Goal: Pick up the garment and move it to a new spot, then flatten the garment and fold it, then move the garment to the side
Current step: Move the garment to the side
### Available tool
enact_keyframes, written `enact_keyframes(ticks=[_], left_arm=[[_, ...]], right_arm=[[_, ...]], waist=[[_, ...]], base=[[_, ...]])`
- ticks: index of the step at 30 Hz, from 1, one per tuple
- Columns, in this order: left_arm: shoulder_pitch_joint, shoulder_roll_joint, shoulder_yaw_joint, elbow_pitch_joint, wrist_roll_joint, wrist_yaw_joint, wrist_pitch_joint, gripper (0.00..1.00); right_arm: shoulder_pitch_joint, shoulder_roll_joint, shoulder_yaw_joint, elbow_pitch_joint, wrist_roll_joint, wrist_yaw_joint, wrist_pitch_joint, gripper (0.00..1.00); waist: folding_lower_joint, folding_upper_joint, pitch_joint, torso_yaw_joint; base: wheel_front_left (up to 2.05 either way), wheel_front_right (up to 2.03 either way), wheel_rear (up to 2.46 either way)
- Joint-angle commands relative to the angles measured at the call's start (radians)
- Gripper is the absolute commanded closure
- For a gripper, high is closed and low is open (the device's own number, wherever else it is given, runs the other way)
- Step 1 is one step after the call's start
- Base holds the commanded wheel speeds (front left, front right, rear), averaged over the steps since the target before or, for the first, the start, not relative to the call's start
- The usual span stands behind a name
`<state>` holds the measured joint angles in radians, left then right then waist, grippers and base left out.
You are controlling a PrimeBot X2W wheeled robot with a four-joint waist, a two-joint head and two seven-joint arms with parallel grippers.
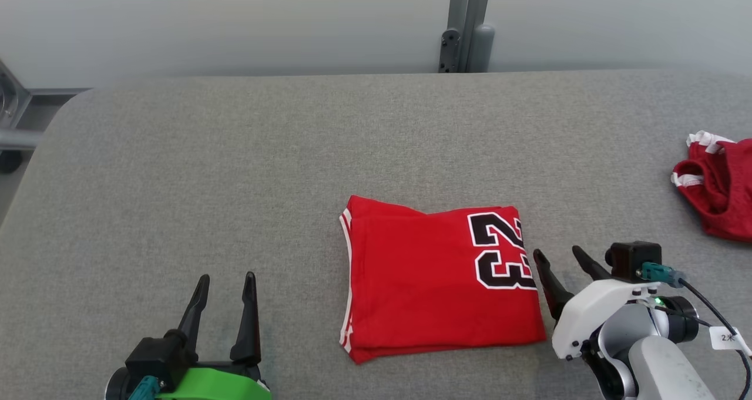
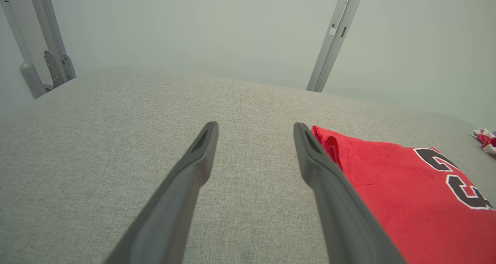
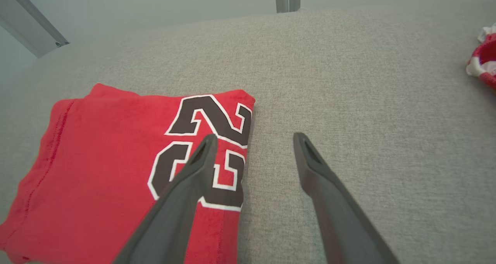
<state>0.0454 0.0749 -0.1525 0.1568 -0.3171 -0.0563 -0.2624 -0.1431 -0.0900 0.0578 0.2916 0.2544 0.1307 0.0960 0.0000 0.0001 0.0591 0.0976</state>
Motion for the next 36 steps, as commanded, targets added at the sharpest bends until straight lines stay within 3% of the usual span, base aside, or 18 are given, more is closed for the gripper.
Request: enact_keyframes(ticks=[1, 14, 16, 17, 18, 26, 36], left_arm=[[-0.017, -0.004, 0.0, 0.004, 0.007, -0.006, -0.003, 0.0], [-0.053, -0.018, 0.017, 0.015, 0.019, -0.016, -0.003, 0.0], [-0.053, -0.019, 0.02, 0.015, 0.022, -0.017, -0.003, 0.0], [-0.053, -0.019, 0.022, 0.013, 0.022, -0.017, -0.003, 0.0], [-0.053, -0.02, 0.024, 0.012, 0.022, -0.017, -0.003, 0.0], [-0.056, -0.021, 0.041, -0.005, 0.043, -0.023, -0.003, 0.0], [-0.093, -0.002, 0.032, -0.026, 0.079, -0.04, -0.003, 0.0]], right_arm=[[-0.02, -0.013, 0.009, 0.026, 0.019, 0.0, 0.023, 0.0], [-0.114, -0.049, 0.101, 0.2, 0.16, 0.0, 0.08, 0.0], [-0.126, -0.053, 0.118, 0.212, 0.175, 0.0, 0.081, 0.62], [-0.132, -0.056, 0.127, 0.214, 0.178, 0.0, 0.077, 0.75], [-0.139, -0.059, 0.135, 0.215, 0.183, 0.0, 0.073, 0.99], [-0.195, -0.106, 0.161, 0.194, 0.195, -0.001, 0.014, 1.0], [-0.227, -0.156, 0.111, 0.134, 0.171, -0.001, -0.024, 1.0]], waist=[[0.0, -0.0001, 0.041, 0.037], [0.0, -0.0001, 0.104, 0.104], [0.0, -0.0001, 0.104, 0.103], [0.0, -0.0001, 0.104, 0.102], [0.0, -0.0001, 0.104, 0.1], [0.0, -0.0001, 0.113, 0.015], [0.0, -0.0001, 0.166, -0.238]], base=[[0.0, 0.0, 0.0], [0.0, 0.0, 0.0], [0.0, 0.0, 0.0], [0.0, 0.0, 0.0], [0.0, 0.0, 0.0], [0.0, 0.0, 0.0], [0.0, 0.0, 0.0]])
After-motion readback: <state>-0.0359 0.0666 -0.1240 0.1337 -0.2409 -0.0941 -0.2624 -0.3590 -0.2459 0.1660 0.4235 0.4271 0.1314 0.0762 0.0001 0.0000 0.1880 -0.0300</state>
